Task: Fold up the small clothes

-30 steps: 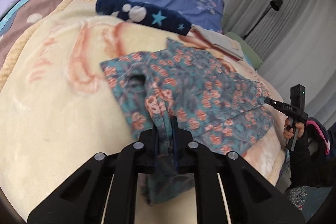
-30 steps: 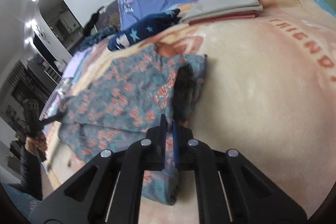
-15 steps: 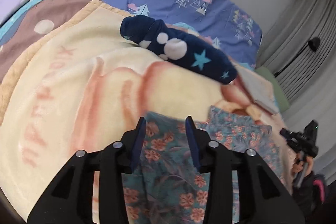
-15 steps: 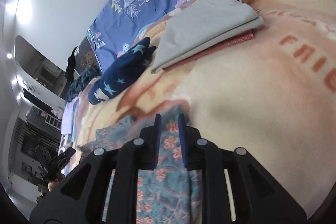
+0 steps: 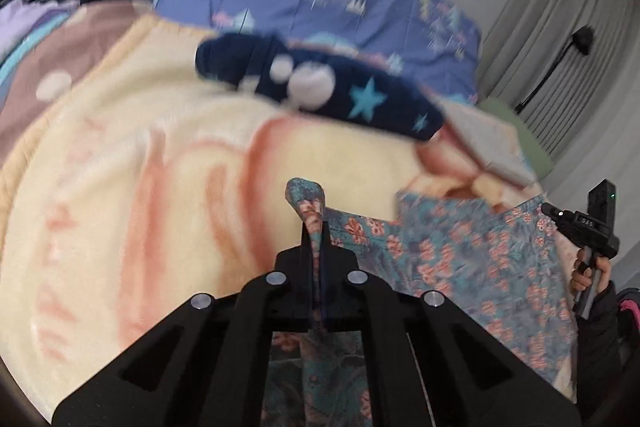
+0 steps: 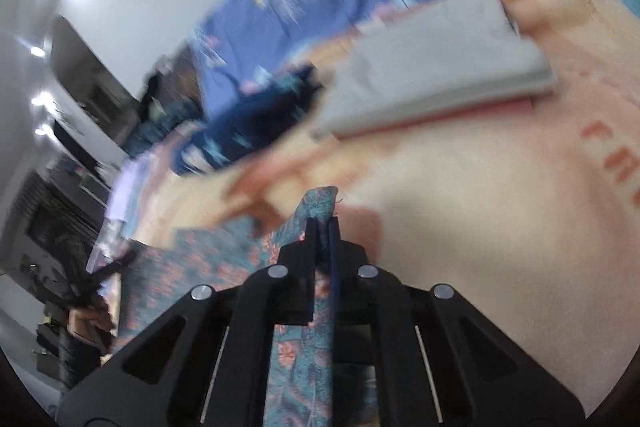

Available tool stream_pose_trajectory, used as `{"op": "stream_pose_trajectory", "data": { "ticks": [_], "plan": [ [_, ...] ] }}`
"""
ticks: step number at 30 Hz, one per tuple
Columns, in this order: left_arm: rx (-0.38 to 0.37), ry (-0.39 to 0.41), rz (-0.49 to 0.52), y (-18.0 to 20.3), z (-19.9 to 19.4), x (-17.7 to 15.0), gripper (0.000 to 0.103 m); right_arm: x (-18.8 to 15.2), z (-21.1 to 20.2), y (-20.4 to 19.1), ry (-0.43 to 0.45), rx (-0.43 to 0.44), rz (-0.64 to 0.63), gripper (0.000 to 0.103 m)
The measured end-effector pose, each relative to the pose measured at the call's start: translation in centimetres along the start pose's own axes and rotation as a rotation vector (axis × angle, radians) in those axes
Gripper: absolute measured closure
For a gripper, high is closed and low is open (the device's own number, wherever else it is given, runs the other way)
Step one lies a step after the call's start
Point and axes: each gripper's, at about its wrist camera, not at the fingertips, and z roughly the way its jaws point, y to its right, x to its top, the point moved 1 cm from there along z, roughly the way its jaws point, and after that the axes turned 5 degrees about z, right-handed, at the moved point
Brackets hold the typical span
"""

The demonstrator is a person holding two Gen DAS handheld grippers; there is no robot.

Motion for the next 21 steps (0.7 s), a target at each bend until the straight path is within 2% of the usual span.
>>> {"op": "stream_pose_trajectory", "data": {
  "ticks": [2,4,6,8,9,11,14,17,18,21],
  "plan": [
    [0.002,0.048,0.027,0.4,-1.9,0.7,0.101,0.8,-1.2,-0.9,0.041,0.047,-0.017,0.098],
    [0.057,0.050,0.063,0.3,-2.1,1.2,0.100,1.7,-0.7,-1.3,0.048,0.034,-0.039,0.097],
    [0.086,-0.007,0.063,-0.2,-0.4,1.0,0.098,2.0,1.7,-0.7,-0.001,-0.016,-0.019,0.096],
    [0.142,-0.078,0.075,-0.7,1.7,0.1,0.088,1.5,4.3,0.4,-0.060,-0.064,0.015,0.090],
    [0.186,-0.130,0.088,-0.9,3.0,-0.6,0.078,0.9,5.6,1.2,-0.093,-0.103,0.035,0.090],
    [0.223,-0.184,0.109,-1.2,4.4,-1.8,0.069,-0.4,6.6,2.7,-0.118,-0.121,0.070,0.091],
    [0.241,-0.162,0.141,-0.6,3.6,-2.4,0.061,-1.0,5.3,4.0,-0.093,-0.056,0.117,0.090],
    [0.311,-0.121,0.193,1.2,1.6,-2.1,0.061,-1.7,3.0,4.3,-0.064,-0.063,0.099,0.086],
    [0.316,-0.099,0.222,2.4,0.7,-2.0,0.061,-2.0,2.5,4.2,-0.064,-0.064,0.087,0.086],
    [0.171,-0.048,0.319,8.9,-2.1,-2.9,0.060,-3.5,1.0,4.3,-0.071,-0.051,0.060,0.086]
  ]
}}
